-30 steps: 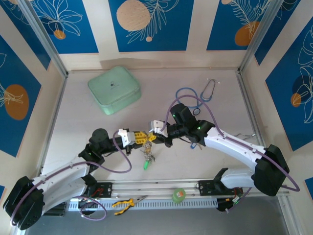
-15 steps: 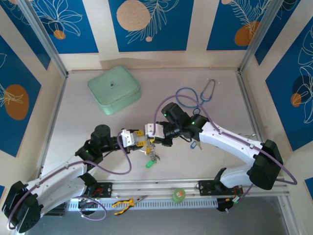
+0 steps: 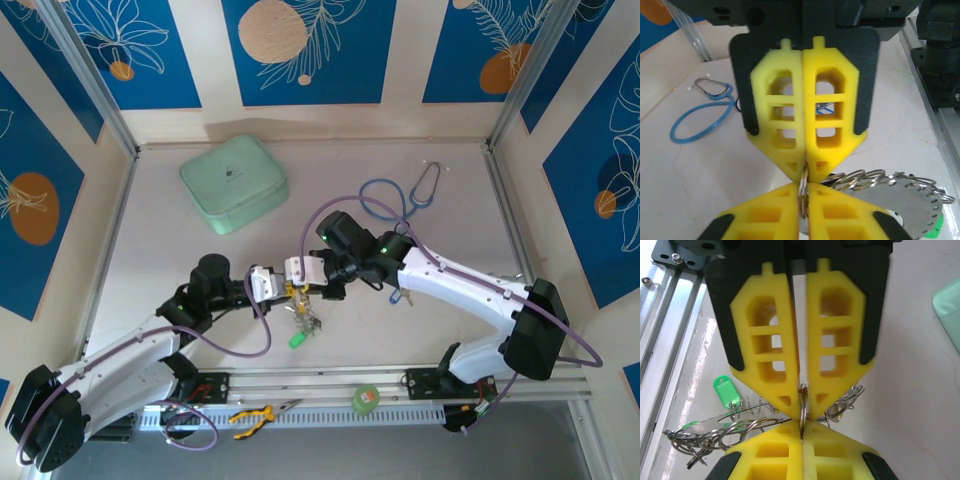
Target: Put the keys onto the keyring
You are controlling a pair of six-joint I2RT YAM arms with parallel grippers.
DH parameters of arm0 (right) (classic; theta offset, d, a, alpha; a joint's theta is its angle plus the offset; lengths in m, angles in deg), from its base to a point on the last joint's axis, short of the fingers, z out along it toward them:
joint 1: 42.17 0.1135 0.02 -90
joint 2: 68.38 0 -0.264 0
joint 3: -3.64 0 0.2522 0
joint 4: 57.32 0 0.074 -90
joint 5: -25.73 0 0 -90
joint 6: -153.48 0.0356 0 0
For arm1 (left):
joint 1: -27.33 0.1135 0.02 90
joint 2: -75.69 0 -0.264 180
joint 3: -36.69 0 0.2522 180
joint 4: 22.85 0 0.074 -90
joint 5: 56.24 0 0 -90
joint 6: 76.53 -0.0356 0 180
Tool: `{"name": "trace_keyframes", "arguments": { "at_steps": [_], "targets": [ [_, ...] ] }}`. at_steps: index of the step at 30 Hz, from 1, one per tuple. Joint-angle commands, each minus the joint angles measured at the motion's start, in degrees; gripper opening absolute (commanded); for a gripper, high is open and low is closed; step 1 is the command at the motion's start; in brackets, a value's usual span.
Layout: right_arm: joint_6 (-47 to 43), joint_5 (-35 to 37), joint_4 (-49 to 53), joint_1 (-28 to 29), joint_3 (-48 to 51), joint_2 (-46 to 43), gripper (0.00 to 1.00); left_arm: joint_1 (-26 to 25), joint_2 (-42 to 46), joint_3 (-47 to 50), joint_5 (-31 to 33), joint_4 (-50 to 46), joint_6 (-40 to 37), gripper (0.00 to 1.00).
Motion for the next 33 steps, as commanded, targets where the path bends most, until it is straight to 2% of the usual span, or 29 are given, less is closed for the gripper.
{"name": "trace_keyframes", "arguments": {
  "at_steps": [1,5,8,11,17,33],
  "targets": [
    [-0.1,-2.5,-1.4,0.9,-1.6,-0.3,0.0,-0.5,0.1,-1.8,-1.4,1.3,-0.1,0.02],
    [3.6,-7.3,-7.3,-2.8,3.4,-4.3,0.22,-0.5,1.2,-0.5,-1.8,3.3,1.5,0.0],
    [7.3,-14.4,-12.1,-7.2,8.4,-7.9,0.28,-0.5,1.8,1.4,-3.0,7.9,4.4,0.0],
    [9.0,-17.9,-13.0,-9.3,10.7,-9.5,0.29,-0.5,1.7,3.6,-3.8,14.9,8.6,0.0],
    [10.2,-22.5,-14.1,-9.2,11.6,-9.1,0.3,-0.5,0.2,5.7,-5.0,23.7,13.8,0.0],
    [10.6,-23.4,-16.6,-9.1,11.8,-7.3,0.24,-0.5,-1.6,6.1,-6.7,27.1,15.6,0.0]
  ]
}}
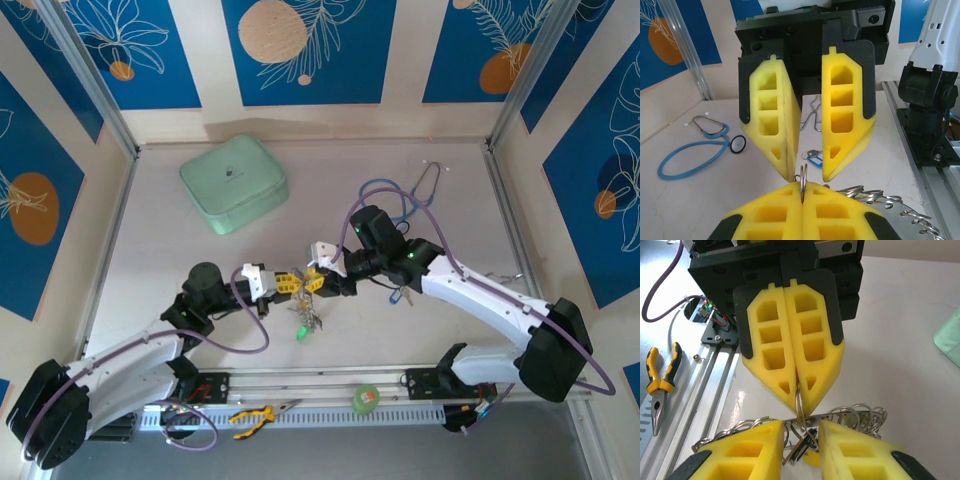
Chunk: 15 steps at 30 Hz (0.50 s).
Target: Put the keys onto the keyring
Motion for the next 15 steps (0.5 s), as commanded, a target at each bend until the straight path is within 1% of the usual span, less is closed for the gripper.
{"name": "trace_keyframes", "arguments": {
  "at_steps": [1,4,8,9,11,12,15],
  "targets": [
    [0.8,-2.0,-1.4,0.5,-0.2,0.8,0.23,-0.5,-0.3,0.2,-2.3,5.4,1.4,0.0],
    [0.6,-1.9,-2.0,0.9,-0.3,1.2,0.17,-0.5,-0.4,0.2,-2.5,5.5,1.3,0.0],
    [0.4,-3.3,-1.7,0.7,-0.8,1.3,0.0,-0.5,-0.4,0.2,-2.3,5.6,1.3,0.0],
    [0.2,-3.4,-1.4,0.7,-1.0,1.3,0.0,-0.5,-0.3,0.3,-1.8,5.4,1.2,0.0],
    [-0.2,-3.0,-0.5,0.7,-1.4,1.1,0.0,-0.5,0.1,0.3,-0.4,4.9,1.0,0.21],
    [-0.7,-2.4,0.4,0.7,-1.7,1.1,0.0,-0.5,0.4,0.2,-0.1,4.1,0.6,0.25],
    [-3.2,0.9,4.3,1.1,-3.3,1.2,0.0,-0.5,1.4,-1.4,0.7,-2.8,-2.6,0.26]
  ]
}}
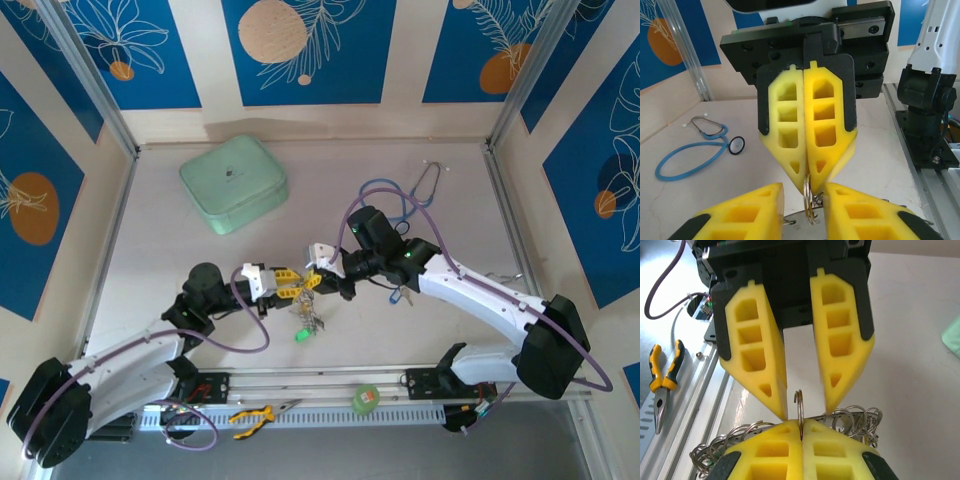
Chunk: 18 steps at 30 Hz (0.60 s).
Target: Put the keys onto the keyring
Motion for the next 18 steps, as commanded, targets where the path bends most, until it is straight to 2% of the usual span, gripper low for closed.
{"name": "trace_keyframes", "arguments": {
  "at_steps": [1,6,12,18],
  "targets": [
    [-3.3,1.7,4.4,0.8,-3.6,0.5,0.0,-0.5,1.6,-2.4,0.7,-6.1,-3.9,0.26],
    [-6.5,6.5,10.7,2.1,-7.2,1.9,0.0,-0.5,1.7,-5.5,1.6,-17.3,-9.0,0.2],
    [-8.6,10.8,14.6,4.6,-11.1,4.0,0.0,-0.4,0.9,-6.4,1.4,-18.0,-9.5,0.19],
    [-11.1,15.1,18.0,7.7,-14.5,6.8,0.0,-0.4,0.5,-7.0,1.1,-17.5,-9.9,0.11]
  ]
}}
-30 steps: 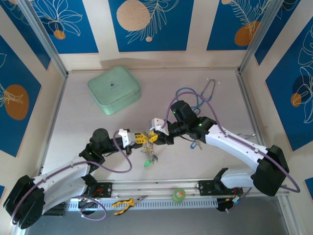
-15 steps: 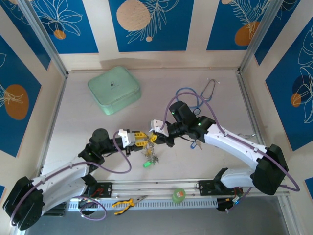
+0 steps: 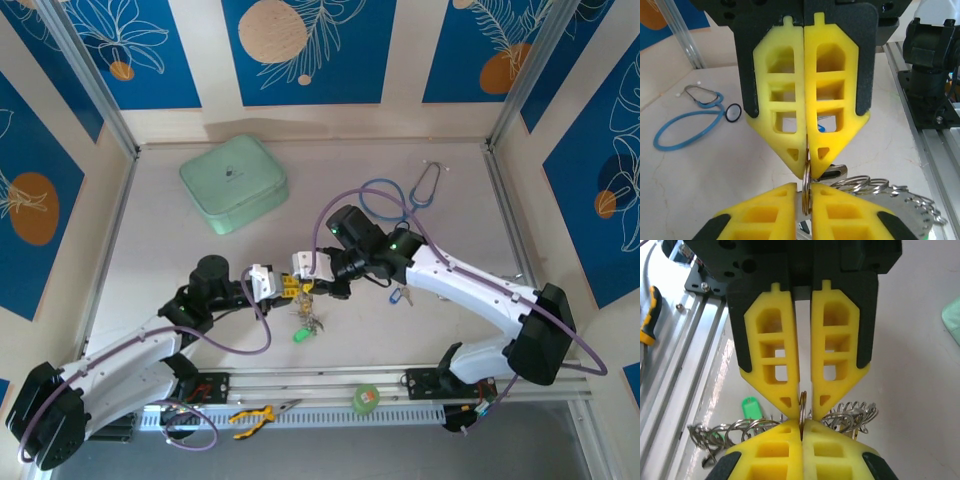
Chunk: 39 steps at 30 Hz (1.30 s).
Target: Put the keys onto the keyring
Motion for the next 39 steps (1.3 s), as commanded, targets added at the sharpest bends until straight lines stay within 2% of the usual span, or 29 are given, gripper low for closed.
{"name": "trace_keyframes", "arguments": {
  "at_steps": [1,4,6,8,10,14,18,23,32,39],
  "targets": [
    [-2.7,2.2,3.5,1.8,-3.6,1.5,0.0,-0.5,-0.1,-2.1,-0.3,0.0,-1.5,0.1],
    [-3.1,3.2,4.3,2.3,-4.6,2.2,0.0,-0.4,0.3,-2.1,0.2,-0.2,-1.9,0.01],
    [-2.1,1.8,2.4,1.7,-3.8,1.2,0.01,-0.4,0.6,-2.0,0.3,0.1,-2.2,0.0],
    [0.9,-0.5,-2.9,0.0,-0.9,-1.3,0.17,-0.4,0.8,-1.5,0.1,1.4,-1.8,0.0],
    [4.1,-4.0,-7.9,-2.4,2.5,-4.1,0.28,-0.5,0.8,-0.8,-0.4,3.3,-0.9,0.0],
    [9.2,-9.8,-13.3,-5.8,8.0,-6.6,0.32,-0.4,0.1,1.4,-1.9,10.4,2.4,0.0],
    [13.2,-13.0,-17.6,-6.1,12.4,-6.7,0.32,-0.4,-1.1,3.2,-2.1,16.3,5.0,0.0],
    [14.4,-12.4,-21.2,-6.4,15.7,-8.3,0.32,-0.4,-1.0,3.3,-3.3,16.3,5.2,0.0],
    [11.2,-12.5,-17.4,-7.1,15.5,-8.7,0.14,-0.4,-1.0,3.3,-4.3,16.3,5.2,0.0],
    [11.6,-13.8,-17.2,-7.1,15.7,-7.5,0.09,-0.5,-1.4,3.1,-5.0,18.4,6.2,0.0]
  ]
}}
